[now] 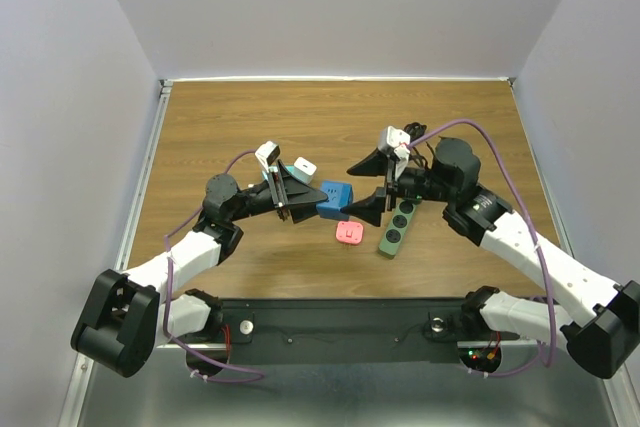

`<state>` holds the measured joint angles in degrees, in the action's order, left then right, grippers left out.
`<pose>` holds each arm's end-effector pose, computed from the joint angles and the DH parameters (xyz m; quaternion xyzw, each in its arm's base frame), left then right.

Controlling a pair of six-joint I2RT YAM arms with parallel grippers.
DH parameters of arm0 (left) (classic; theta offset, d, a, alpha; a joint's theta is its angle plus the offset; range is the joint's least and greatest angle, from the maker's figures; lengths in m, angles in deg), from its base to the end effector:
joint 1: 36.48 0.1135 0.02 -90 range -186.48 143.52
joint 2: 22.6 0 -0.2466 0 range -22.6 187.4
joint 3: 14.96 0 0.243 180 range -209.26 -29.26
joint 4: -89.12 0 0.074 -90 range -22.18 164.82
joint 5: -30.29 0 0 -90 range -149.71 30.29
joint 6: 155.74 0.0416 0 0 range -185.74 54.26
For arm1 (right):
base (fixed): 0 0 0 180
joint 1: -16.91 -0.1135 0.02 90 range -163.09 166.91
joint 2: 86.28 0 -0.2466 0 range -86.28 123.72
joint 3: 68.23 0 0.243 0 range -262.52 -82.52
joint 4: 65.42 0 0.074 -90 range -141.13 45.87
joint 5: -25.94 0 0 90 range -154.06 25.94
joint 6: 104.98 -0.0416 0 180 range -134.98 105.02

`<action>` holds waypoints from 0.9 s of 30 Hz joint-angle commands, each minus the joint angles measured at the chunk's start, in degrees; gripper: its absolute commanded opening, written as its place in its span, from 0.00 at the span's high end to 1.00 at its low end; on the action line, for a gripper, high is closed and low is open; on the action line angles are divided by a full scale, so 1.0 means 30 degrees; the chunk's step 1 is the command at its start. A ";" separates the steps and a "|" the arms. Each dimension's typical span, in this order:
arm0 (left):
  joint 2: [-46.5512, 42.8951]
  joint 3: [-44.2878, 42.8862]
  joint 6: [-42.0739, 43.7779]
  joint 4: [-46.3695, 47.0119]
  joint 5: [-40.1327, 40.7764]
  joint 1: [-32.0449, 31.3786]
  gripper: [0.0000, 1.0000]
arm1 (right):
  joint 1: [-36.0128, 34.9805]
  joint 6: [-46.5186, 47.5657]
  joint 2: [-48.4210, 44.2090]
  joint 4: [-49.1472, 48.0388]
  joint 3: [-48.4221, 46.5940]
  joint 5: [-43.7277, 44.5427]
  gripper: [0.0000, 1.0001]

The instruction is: Insert the plug

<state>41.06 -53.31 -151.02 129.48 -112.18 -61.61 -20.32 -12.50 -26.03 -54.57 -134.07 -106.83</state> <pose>0.1908 -0.1259 0.2564 0.0301 0.6481 -0.7381 0.1854 0.1768 0.1699 0.3417 -0.4648 0.5636 0.4445 0.5184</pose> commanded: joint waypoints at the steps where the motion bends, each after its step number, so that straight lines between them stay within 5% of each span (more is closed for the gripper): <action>1: -0.0507 -0.0654 -0.0491 0.1997 0.0174 0.0025 1.00 | -0.0245 -0.0357 -0.0629 -0.0288 0.0396 -0.0219 0.05; 27: -0.1033 -0.0859 -0.0813 0.1880 0.0409 -0.0004 1.00 | -0.1446 -0.0474 0.0953 -0.1839 0.0279 0.0161 0.06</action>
<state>40.30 -53.31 -152.92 129.91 -110.82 -61.52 -23.67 -13.31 -22.47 -54.72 -131.93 -106.67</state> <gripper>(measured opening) 0.716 0.941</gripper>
